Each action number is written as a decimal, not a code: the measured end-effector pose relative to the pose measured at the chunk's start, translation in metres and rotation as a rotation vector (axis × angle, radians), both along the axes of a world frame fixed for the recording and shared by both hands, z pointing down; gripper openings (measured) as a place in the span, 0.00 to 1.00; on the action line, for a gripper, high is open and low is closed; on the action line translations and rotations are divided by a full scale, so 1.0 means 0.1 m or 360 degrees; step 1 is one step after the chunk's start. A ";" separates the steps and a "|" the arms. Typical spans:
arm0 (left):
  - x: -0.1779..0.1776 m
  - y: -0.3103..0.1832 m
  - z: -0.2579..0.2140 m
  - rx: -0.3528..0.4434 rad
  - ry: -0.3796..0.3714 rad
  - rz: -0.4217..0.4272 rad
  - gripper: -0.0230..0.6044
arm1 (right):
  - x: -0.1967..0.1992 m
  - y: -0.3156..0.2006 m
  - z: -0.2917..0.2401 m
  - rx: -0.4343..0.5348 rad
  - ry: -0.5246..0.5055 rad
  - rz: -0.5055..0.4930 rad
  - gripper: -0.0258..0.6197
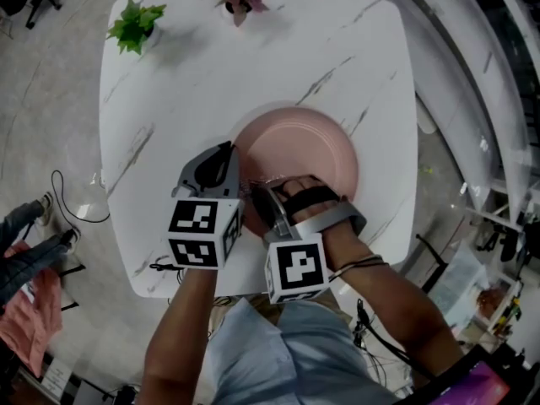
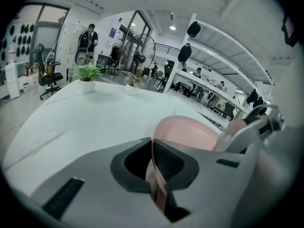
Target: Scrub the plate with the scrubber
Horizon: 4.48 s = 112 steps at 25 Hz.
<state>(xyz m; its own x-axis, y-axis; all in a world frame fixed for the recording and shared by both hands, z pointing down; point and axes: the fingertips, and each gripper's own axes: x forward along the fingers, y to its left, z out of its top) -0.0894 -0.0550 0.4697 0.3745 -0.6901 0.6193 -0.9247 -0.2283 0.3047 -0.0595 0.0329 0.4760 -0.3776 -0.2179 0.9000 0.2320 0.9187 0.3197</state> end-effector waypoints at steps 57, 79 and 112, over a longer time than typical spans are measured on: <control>0.11 0.03 0.04 -0.0021 -0.0150 0.0155 0.06 | 0.97 -1.19 0.06 -0.0163 0.0377 0.0838 0.13; 0.10 -0.01 0.05 -0.0073 -0.0104 0.0144 0.06 | 0.11 -0.49 0.07 -0.0061 0.0264 0.0212 0.13; 0.09 -0.01 0.07 -0.0065 -0.0160 0.0194 0.06 | 0.80 0.53 0.10 -0.0504 0.0422 0.0328 0.13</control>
<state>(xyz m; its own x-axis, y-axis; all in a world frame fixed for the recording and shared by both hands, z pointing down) -0.0803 -0.0559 0.4764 0.3884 -0.6168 0.6847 -0.9172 -0.3300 0.2230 0.0207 0.0856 0.4855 -0.1032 0.0370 0.9940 0.0701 0.9971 -0.0298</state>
